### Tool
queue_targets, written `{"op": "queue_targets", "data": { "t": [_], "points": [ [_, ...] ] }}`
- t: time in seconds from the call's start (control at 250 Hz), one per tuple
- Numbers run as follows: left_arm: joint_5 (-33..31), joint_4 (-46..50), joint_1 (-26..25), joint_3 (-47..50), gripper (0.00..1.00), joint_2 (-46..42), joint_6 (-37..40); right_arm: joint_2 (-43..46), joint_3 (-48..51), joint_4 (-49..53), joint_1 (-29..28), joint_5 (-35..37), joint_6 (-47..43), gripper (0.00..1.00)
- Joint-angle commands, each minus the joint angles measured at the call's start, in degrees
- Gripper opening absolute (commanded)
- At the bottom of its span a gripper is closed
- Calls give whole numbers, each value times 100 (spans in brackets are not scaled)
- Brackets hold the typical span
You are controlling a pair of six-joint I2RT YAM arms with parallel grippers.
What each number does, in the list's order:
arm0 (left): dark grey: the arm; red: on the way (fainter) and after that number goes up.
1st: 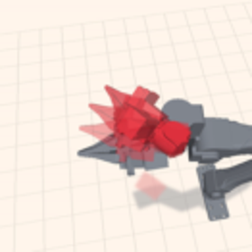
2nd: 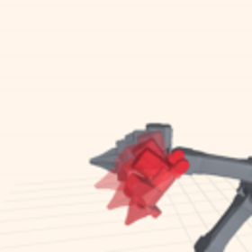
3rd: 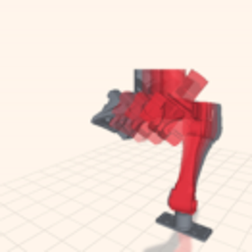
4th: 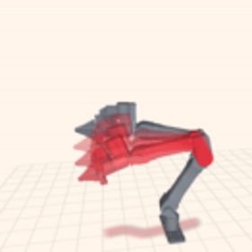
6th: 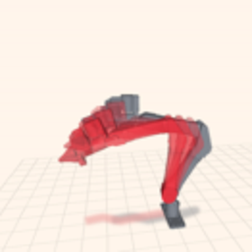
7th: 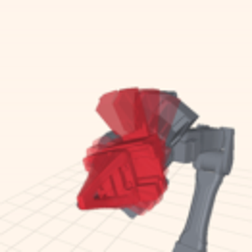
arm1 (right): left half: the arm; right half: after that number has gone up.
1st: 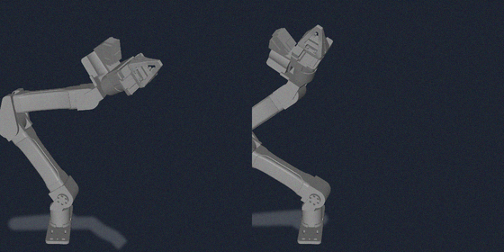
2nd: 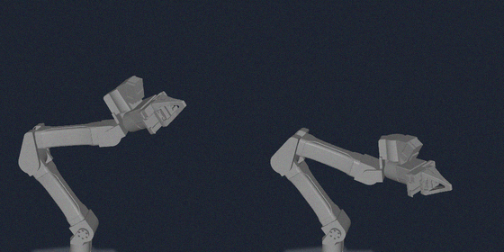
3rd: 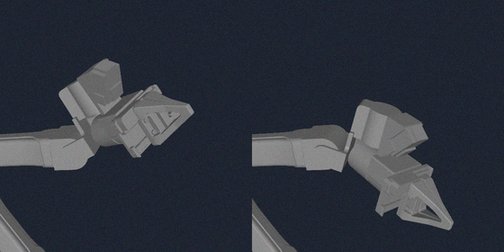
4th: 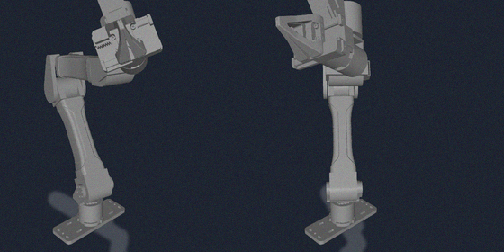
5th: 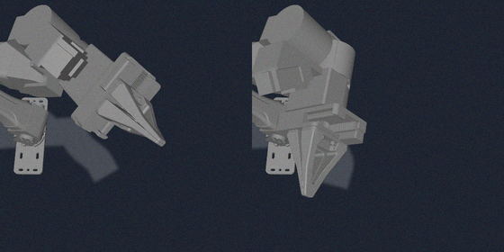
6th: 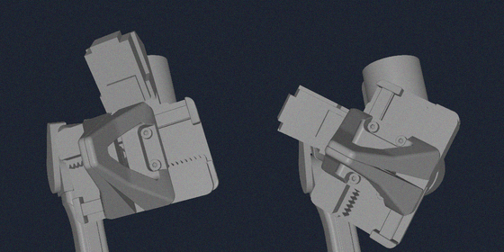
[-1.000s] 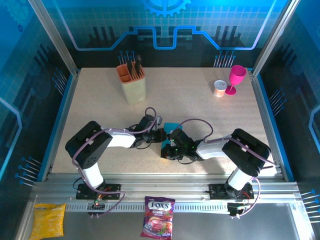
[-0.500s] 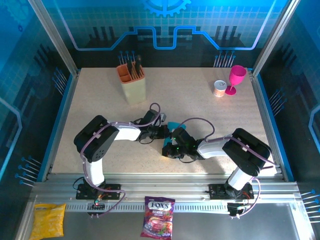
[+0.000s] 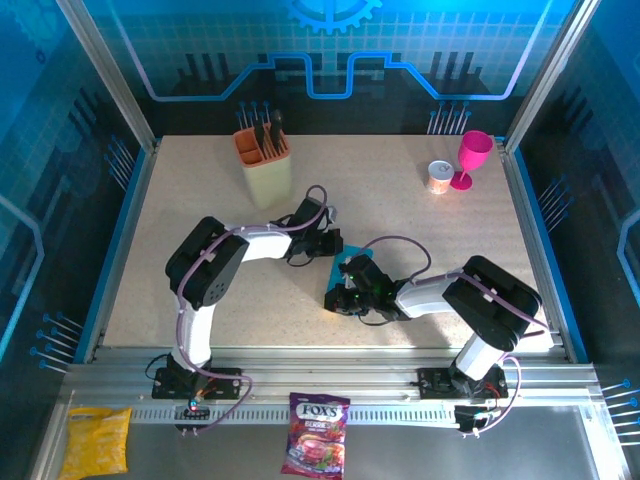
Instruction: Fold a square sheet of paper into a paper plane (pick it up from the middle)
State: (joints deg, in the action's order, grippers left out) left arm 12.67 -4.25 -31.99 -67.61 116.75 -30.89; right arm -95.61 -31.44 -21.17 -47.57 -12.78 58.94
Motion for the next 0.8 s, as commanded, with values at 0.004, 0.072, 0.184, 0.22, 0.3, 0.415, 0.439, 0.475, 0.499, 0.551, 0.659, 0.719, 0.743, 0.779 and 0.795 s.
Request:
{"op": "queue_targets", "data": {
  "t": [0.004, 0.072, 0.184, 0.22, 0.3, 0.415, 0.439, 0.475, 0.499, 0.551, 0.659, 0.719, 0.743, 0.779, 0.795],
  "points": [
    [-189, 324, 87, -434, 0, 253, 254, -481, 441, 1372, -109, 179, -64, 0],
    [-217, 452, 102, -643, 0, 362, 319, -449, 463, 1377, -112, 182, -70, 0],
    [-248, 577, 175, -818, 0, 402, 363, -388, 468, 1417, -104, 159, -193, 0],
    [-240, 599, 202, -831, 0, 365, 374, -357, 463, 1467, -88, 135, -280, 0],
    [-246, 576, 237, -735, 0, 161, 381, -218, 463, 1599, -17, 42, -613, 0],
    [-245, 500, 237, -438, 0, -263, 361, 75, 443, 2049, 183, -264, -1459, 0],
    [-225, 454, 237, -350, 0, -357, 321, 135, 428, 2185, 242, -309, -1618, 0],
    [-186, 384, 237, -198, 0, -496, 251, 222, 457, 2320, 331, -401, -1821, 0],
    [-153, 326, 236, -103, 0, -580, 196, 276, 470, 2388, 396, -462, -1936, 0],
    [-79, 229, 228, 98, 0, -738, 91, 366, 500, 2511, 542, -616, -2127, 0],
    [65, -134, 163, 579, 0, -1022, -188, 462, 528, 2627, 686, -697, -2255, 0],
    [106, -296, 82, 788, 0, -1133, -299, 436, 512, 2620, 697, -706, -2248, 0],
    [129, -357, 42, 854, 0, -1157, -326, 428, 510, 2610, 697, -701, -2238, 0],
    [155, -420, -23, 929, 0, -1178, -372, 412, 516, 2576, 697, -717, -2212, 0],
    [165, -442, -64, 947, 0, -1178, -382, 399, 522, 2560, 697, -715, -2196, 0]
  ]
}}
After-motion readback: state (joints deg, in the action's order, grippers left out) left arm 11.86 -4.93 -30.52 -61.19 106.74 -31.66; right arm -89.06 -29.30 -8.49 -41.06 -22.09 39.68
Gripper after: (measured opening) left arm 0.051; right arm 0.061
